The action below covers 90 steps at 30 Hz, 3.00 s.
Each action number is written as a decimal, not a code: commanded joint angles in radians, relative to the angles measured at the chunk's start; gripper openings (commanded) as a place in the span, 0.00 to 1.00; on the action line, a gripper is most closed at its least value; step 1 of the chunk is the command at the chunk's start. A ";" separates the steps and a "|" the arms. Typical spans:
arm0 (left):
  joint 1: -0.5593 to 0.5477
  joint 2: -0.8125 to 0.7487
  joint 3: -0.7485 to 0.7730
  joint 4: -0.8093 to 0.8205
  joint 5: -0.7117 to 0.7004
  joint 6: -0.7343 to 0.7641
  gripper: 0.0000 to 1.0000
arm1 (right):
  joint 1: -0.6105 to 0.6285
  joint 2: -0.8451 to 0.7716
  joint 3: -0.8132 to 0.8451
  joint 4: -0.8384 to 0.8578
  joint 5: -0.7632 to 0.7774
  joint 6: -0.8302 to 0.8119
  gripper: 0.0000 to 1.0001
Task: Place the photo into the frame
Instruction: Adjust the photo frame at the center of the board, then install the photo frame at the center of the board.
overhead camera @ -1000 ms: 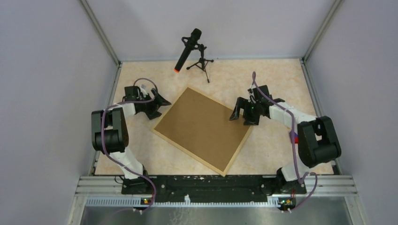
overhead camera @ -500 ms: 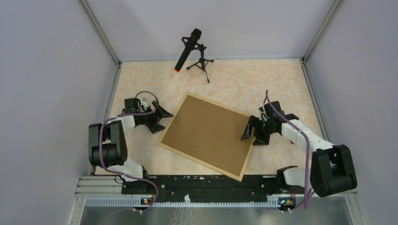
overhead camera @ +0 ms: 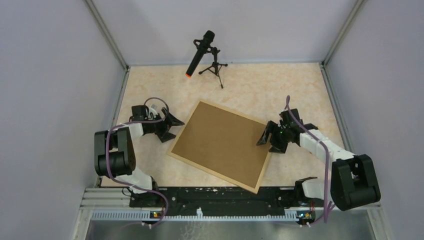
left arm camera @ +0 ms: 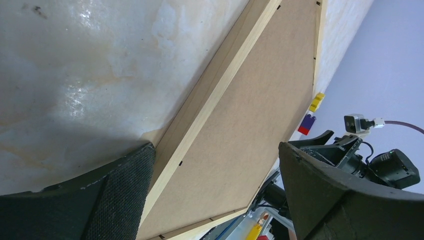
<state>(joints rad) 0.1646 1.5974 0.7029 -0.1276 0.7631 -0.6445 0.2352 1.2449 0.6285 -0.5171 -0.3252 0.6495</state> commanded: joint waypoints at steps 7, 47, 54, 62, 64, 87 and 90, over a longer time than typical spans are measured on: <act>0.001 0.082 -0.029 -0.040 -0.043 0.085 0.98 | 0.020 0.085 -0.052 0.162 0.062 0.091 0.70; -0.324 -0.337 0.051 -0.024 -0.173 0.161 0.82 | 0.134 0.230 0.373 -0.099 0.166 -0.178 0.80; -0.657 -0.106 0.124 0.234 -0.115 0.066 0.60 | -0.005 0.064 0.205 -0.190 0.224 -0.112 0.69; -0.820 0.291 0.306 0.300 -0.018 -0.010 0.24 | -0.023 -0.048 0.063 -0.184 0.204 -0.020 0.48; -0.820 0.314 0.291 0.295 -0.038 -0.010 0.21 | -0.023 -0.041 0.067 -0.182 0.189 -0.026 0.42; -0.777 0.350 0.126 0.249 -0.137 -0.048 0.11 | -0.023 0.143 0.074 -0.126 0.271 -0.038 0.30; -0.778 0.354 0.125 0.249 -0.137 -0.046 0.11 | -0.023 0.168 0.073 -0.122 0.291 -0.044 0.30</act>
<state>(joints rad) -0.6167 1.9202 0.8722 0.2470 0.7341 -0.7391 0.2131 1.3651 0.6987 -0.6495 -0.1184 0.6109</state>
